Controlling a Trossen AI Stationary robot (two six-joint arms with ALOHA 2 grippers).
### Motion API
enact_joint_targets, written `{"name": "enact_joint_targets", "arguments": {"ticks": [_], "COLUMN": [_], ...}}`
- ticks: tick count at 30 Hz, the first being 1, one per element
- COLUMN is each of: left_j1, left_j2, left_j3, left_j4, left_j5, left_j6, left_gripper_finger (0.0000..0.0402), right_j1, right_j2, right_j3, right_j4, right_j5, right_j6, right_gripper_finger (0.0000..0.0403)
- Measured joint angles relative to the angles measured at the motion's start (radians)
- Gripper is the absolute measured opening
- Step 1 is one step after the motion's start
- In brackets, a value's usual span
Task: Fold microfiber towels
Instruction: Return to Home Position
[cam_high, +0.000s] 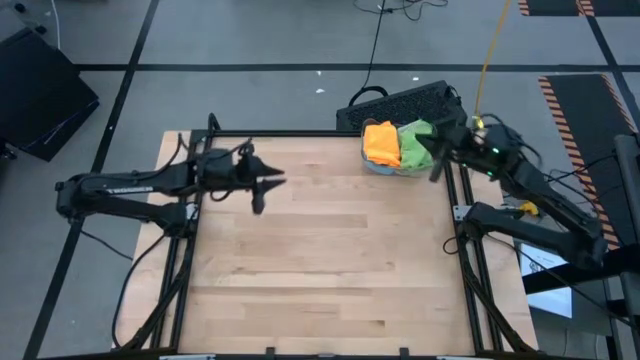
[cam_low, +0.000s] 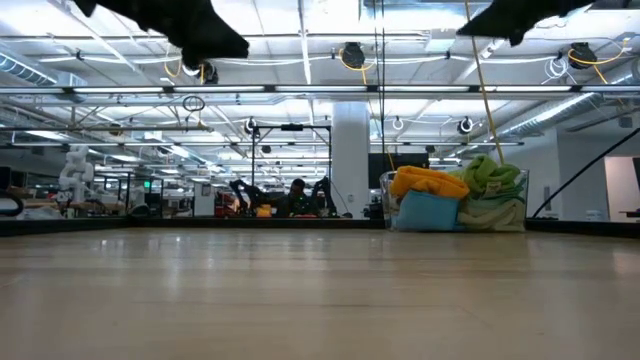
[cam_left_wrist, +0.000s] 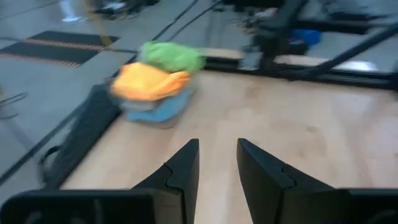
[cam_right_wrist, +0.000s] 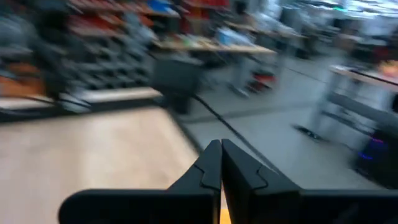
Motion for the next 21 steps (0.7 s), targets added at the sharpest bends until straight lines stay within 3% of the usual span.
{"name": "enact_joint_targets", "arguments": {"ticks": [3, 9, 15, 21], "left_j1": [-0.076, -0.249, -0.399, -0.451], "left_j2": [-0.031, -0.077, -0.083, -0.083], "left_j3": [-0.023, -0.111, -0.206, -0.295], "left_j4": [0.013, 0.056, 0.148, 0.302], "left_j5": [-0.035, -0.199, -0.384, -0.415], "left_j6": [-0.043, -0.129, -0.141, -0.056], "left_gripper_finger": [0.0108, 0.0108, 0.0108, 0.0108], "right_j1": [0.031, 0.123, 0.215, 0.261], "right_j2": [-0.074, -0.207, -0.342, -0.424], "right_j3": [0.000, -0.027, -0.184, -0.419], "right_j4": [-0.020, -0.096, -0.054, 0.113], "right_j5": [-0.107, -0.119, -0.084, -0.078], "right_j6": [0.054, 0.117, 0.109, 0.146], "right_gripper_finger": [0.0000, 0.0000, 0.0000, 0.0000]}}
